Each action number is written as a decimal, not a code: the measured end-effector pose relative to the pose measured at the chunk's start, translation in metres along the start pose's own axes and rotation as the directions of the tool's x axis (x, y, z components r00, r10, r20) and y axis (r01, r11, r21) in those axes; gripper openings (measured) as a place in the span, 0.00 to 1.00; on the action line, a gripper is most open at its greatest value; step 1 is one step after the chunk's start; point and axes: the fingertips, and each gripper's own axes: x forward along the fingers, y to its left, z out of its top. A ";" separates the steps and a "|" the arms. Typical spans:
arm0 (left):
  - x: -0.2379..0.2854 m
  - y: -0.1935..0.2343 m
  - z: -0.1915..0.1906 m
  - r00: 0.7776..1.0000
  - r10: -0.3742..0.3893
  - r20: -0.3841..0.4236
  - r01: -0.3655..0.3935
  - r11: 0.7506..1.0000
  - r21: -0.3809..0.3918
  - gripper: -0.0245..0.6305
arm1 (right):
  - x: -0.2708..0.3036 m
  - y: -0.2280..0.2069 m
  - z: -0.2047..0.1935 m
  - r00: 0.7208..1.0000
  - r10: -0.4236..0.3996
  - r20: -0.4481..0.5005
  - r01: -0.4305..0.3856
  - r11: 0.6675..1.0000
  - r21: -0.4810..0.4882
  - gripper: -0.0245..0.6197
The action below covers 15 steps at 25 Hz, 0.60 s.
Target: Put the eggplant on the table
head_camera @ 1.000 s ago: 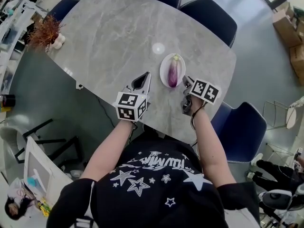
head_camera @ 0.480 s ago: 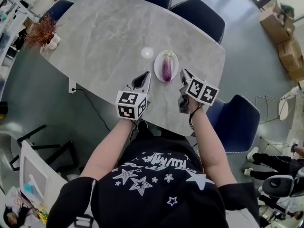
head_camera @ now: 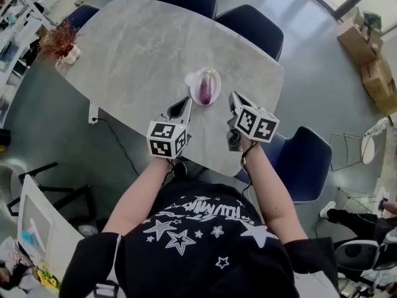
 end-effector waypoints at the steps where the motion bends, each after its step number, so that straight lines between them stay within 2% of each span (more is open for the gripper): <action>1: -0.004 -0.004 0.002 1.000 0.009 0.006 -0.009 1.000 -0.002 0.05 | -0.005 0.003 0.000 1.000 0.011 -0.002 -0.011 1.000 -0.013 0.05; 8: -0.020 -0.048 0.017 0.997 0.049 0.054 -0.051 0.998 0.028 0.05 | -0.049 0.013 0.002 0.993 0.120 0.017 -0.117 0.986 -0.120 0.05; 15: -0.043 -0.088 0.009 0.993 0.088 0.075 -0.092 0.995 0.047 0.05 | -0.088 0.015 -0.009 0.980 0.197 0.023 -0.190 0.965 -0.178 0.05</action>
